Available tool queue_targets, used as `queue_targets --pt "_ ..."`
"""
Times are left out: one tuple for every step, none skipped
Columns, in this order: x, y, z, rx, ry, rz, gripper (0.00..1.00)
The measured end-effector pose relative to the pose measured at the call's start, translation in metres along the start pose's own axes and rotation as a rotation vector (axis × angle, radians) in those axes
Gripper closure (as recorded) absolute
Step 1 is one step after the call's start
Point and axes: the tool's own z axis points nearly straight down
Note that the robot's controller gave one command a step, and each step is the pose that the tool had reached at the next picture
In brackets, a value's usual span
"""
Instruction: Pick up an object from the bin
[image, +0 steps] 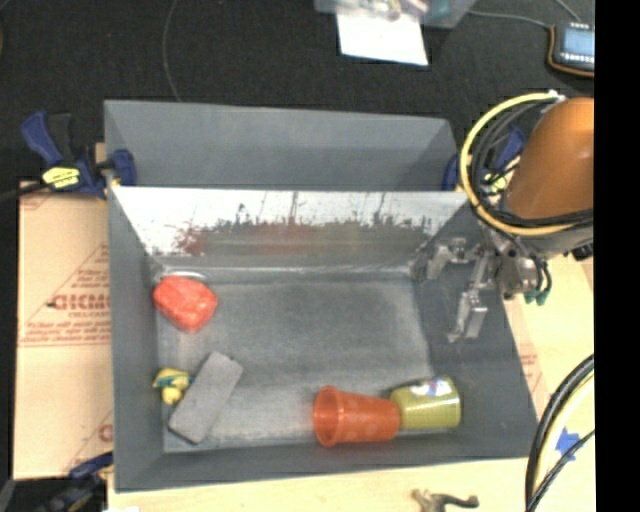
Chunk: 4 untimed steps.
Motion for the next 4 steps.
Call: queue_targets --pt "-0.002 0.001 -0.004 0.001 -0.008 -0.005 0.00" --pt "0.050 0.014 0.095 0.003 -0.010 -0.245 0.00" --pt "0.072 0.029 0.082 0.006 -0.014 -0.389 0.00" --pt "0.093 0.110 0.119 0.002 -0.006 -0.348 0.00"
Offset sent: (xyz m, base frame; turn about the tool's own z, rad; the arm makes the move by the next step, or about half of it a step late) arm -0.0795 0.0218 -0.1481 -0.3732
